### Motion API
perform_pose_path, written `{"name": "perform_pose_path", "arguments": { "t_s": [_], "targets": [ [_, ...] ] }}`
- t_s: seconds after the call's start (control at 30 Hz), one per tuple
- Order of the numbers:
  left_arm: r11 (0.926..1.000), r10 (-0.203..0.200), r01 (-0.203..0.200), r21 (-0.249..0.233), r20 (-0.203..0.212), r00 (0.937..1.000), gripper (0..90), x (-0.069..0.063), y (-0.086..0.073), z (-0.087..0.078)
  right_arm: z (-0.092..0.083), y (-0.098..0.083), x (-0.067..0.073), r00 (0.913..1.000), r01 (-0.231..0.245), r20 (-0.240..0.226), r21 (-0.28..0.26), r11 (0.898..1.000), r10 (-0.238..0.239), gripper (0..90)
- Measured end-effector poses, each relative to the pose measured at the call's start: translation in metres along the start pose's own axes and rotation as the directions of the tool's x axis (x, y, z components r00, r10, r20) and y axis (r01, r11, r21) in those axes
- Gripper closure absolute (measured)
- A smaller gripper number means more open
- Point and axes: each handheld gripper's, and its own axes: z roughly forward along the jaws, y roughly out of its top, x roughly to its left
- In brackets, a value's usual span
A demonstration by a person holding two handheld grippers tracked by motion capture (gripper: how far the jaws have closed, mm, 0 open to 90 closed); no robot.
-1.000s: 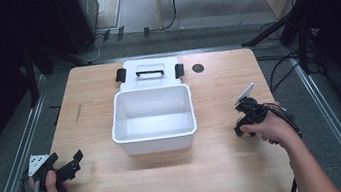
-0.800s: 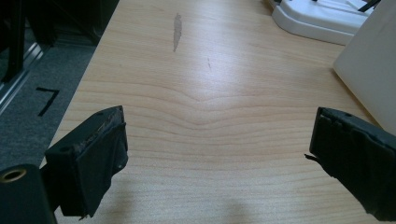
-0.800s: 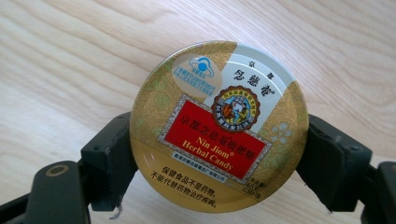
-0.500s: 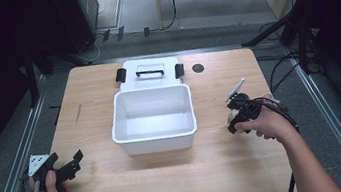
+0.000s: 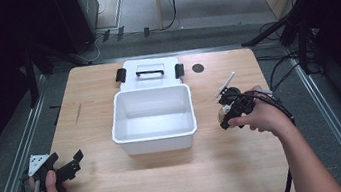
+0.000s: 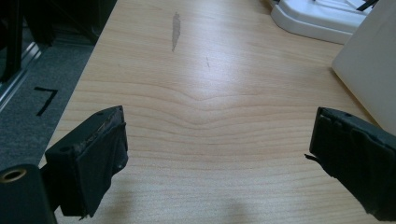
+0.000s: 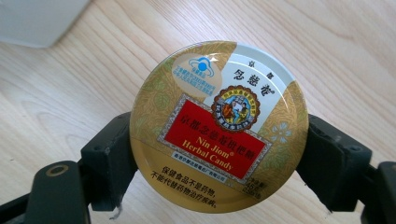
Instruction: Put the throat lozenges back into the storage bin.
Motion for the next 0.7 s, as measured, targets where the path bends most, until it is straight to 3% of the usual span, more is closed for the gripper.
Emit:
{"name": "perform_pose_path", "arguments": {
  "t_s": [0.23, 0.7],
  "targets": [
    [1.0000, 0.001, -0.001, 0.004, 0.001, 1.0000, 4.8, 0.000, 0.000, 0.000, -0.014, 0.014, 0.009, 0.9992, 0.038, -0.011, 0.000, 0.999, -0.038, 20.4],
    [1.0000, 0.000, 0.000, 0.004, 0.005, 1.0000, 4.8, 0.000, 0.000, 0.000, -0.047, 0.038, 0.023, 0.9947, 0.102, 0.013, -0.005, 0.995, -0.102, 20.4]
  ]
}}
